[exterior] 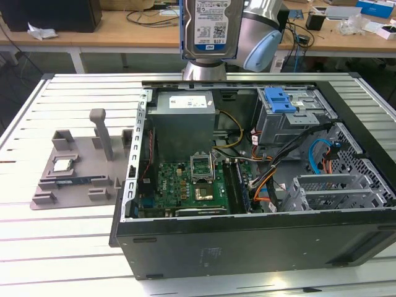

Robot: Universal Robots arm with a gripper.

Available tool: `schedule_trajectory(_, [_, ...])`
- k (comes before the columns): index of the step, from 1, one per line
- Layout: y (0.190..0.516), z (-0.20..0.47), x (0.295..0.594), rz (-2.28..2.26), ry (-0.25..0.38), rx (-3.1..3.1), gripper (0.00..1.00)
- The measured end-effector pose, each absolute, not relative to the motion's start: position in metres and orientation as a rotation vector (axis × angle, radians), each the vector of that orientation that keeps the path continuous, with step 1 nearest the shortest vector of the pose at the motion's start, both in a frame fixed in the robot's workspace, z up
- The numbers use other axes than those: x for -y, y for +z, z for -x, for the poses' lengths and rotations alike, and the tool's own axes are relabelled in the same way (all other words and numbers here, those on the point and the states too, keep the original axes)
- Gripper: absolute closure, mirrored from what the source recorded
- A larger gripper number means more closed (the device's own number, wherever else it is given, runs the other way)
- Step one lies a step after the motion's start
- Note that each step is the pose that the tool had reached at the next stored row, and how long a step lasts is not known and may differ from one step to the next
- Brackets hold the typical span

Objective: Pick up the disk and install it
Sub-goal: 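Pick up the disk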

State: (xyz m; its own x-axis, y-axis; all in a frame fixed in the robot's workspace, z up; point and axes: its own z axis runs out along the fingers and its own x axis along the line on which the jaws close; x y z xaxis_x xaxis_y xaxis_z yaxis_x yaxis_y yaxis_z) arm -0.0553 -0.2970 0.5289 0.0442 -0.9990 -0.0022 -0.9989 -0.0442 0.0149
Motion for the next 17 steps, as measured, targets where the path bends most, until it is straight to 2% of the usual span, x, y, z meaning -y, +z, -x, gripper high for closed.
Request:
schedule_trajectory(7, [0.529,0.052,0.322,-2.262,-0.016,2.164,0.63])
schedule_trajectory(17, [0.529,0.052,0.333,-2.262,-0.017,2.164,0.63])
